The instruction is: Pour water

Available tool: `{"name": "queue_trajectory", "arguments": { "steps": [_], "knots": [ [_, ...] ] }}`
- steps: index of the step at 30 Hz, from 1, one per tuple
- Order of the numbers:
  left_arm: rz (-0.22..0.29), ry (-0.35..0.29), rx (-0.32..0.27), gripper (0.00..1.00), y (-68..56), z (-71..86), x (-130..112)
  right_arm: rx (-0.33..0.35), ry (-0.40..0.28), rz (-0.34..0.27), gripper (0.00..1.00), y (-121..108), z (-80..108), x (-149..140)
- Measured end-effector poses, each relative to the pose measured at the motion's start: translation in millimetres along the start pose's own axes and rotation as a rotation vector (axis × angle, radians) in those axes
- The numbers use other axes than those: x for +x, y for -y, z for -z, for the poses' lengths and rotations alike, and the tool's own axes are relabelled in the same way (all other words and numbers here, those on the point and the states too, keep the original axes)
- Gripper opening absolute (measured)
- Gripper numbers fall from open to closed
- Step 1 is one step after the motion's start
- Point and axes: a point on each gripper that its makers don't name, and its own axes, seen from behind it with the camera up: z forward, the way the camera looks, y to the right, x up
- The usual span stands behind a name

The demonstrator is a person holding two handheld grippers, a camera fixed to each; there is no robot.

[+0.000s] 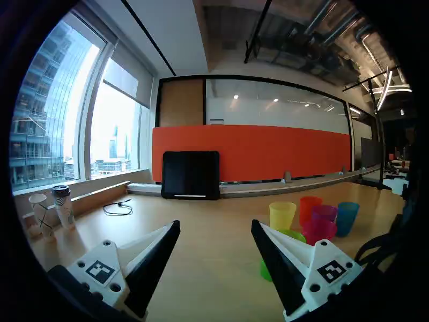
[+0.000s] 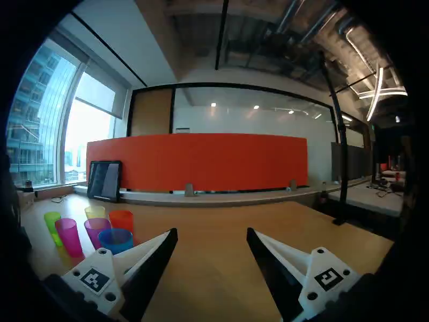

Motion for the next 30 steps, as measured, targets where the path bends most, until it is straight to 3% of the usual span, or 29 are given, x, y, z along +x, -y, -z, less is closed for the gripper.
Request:
{"name": "queue_trajectory", "arguments": {
  "steps": [30],
  "knots": [
    [0.000,0.000,0.000,0.99,1.9,0.0,-0.3,0.014,0.003,0.002,1.00,5.8,1.3,0.3]
  ]
}}
